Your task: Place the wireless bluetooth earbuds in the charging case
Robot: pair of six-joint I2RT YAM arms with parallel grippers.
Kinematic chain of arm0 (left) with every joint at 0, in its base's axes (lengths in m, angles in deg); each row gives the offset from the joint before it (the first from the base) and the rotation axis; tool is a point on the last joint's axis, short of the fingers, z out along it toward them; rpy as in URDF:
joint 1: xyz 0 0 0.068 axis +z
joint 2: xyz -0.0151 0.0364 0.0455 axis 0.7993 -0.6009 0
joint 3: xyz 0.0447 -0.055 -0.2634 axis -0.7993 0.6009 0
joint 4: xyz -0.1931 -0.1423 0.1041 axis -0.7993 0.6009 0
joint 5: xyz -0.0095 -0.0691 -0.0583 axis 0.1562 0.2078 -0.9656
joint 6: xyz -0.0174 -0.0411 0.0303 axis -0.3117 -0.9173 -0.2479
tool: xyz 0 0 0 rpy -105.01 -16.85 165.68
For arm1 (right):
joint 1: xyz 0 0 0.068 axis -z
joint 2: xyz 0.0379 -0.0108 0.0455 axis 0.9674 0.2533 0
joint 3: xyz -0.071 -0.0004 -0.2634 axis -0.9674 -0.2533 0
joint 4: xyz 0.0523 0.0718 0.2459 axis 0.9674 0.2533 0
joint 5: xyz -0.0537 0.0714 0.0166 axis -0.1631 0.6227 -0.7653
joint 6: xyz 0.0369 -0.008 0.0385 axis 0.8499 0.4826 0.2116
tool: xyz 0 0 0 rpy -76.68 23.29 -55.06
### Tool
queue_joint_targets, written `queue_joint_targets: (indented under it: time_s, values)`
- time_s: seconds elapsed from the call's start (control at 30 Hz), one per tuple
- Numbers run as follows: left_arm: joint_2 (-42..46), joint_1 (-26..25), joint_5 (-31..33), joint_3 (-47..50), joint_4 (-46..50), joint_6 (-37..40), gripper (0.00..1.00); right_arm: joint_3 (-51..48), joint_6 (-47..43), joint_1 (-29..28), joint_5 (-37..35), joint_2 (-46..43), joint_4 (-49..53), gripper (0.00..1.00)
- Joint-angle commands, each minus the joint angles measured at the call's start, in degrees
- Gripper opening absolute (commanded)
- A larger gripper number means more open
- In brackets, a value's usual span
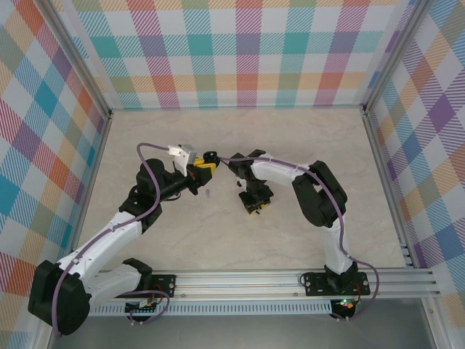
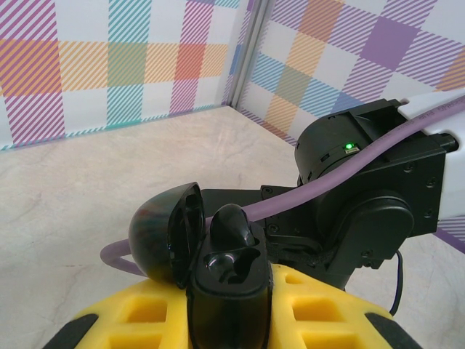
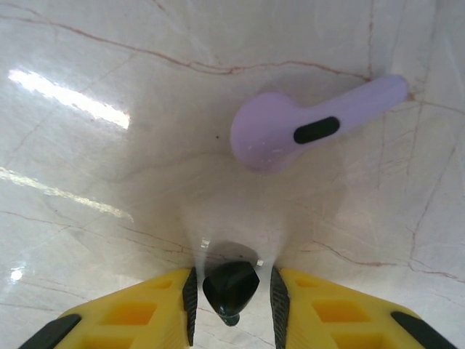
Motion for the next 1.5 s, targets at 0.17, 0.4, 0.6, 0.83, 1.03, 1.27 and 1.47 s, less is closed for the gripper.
queue_joint_targets:
  time_s: [0.17, 0.4, 0.6, 0.83, 1.03, 1.27, 1.47]
  values:
    - [1.82, 0.42, -0.93, 0.42, -0.24, -0.73, 0.0, 0.01, 0.63, 0.16, -1.09, 2.42, 0.83, 0.29]
    - [2.09, 0.42, -1.0, 0.48, -0.06, -0.71, 0.0, 0.8, 3.13, 0.4, -2.13, 1.97, 0.69, 0.24]
    - [2.05, 0.44, -1.26, 0.48, 0.03, -0.89, 0.0, -0.79, 5.23, 1.87, -1.71, -1.49, -1.46, 0.21]
    - [1.66, 0.34, -1.41, 0.88, -0.32, -1.28, 0.0, -5.17, 7.42, 5.07, 2.98, -6.82, -7.55, 0.21]
    - [0.1, -0.01, -1.35, 1.29, -1.15, -2.05, 0.0, -7.8, 9.3, 7.47, 5.64, -8.89, -10.31, 0.21]
    - [-0.94, -0.45, -1.09, 1.55, -1.65, -2.4, 0.0, -7.91, 7.94, 7.74, 4.44, -6.4, -8.72, 0.22]
    - [-0.84, -0.46, -1.01, 1.73, -1.64, -2.36, 0.0, -7.63, 4.54, 7.75, 4.09, -5.45, -7.52, 0.34]
